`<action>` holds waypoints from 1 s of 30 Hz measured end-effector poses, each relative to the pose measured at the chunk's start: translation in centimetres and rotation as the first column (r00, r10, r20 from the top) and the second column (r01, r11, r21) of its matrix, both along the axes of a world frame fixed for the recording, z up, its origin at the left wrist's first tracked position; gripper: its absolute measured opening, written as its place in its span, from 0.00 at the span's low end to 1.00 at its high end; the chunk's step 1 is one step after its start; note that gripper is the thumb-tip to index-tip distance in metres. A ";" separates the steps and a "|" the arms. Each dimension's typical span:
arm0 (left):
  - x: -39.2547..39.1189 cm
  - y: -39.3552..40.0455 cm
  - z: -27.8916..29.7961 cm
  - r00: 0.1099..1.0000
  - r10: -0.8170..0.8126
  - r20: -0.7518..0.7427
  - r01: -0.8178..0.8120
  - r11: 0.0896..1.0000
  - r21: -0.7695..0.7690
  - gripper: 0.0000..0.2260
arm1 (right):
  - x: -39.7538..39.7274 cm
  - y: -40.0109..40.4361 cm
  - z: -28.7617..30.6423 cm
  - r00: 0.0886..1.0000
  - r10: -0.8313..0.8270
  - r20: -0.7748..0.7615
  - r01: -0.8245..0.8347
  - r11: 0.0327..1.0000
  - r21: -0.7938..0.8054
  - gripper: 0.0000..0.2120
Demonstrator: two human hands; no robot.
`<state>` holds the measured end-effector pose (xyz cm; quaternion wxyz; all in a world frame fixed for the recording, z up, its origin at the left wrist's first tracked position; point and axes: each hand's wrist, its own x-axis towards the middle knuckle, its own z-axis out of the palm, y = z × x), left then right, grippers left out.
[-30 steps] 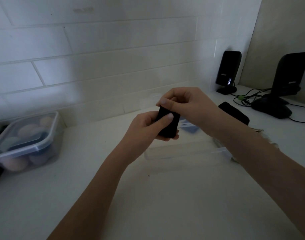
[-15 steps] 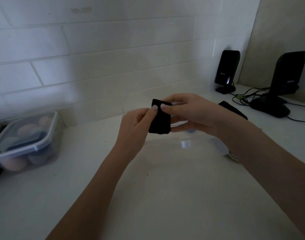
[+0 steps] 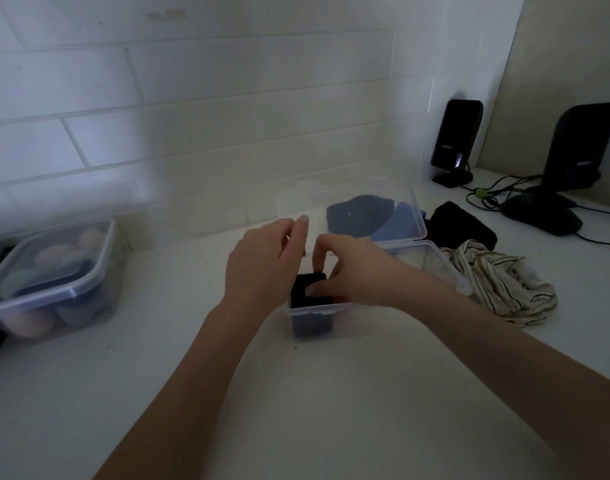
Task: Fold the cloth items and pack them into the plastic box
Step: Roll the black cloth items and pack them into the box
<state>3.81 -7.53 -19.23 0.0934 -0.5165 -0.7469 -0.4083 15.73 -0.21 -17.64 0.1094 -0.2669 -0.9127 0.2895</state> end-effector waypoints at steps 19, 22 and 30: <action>0.6 -0.1 0.1 0.999 -0.037 -0.019 0.037 0.998 -0.045 0.20 | 0.2 0.3 0.7 0.953 0.167 0.254 -0.206 0.969 0.135 0.17; 0.6 -0.1 0.1 0.999 -0.032 -0.024 0.031 0.998 -0.059 0.20 | 0.5 0.6 1.3 0.928 0.223 0.298 -0.261 0.960 0.097 0.19; 0.6 -0.1 0.2 0.999 -0.029 -0.041 0.027 0.997 -0.066 0.19 | 0.1 0.5 1.4 0.935 0.214 0.284 -0.283 0.931 0.231 0.18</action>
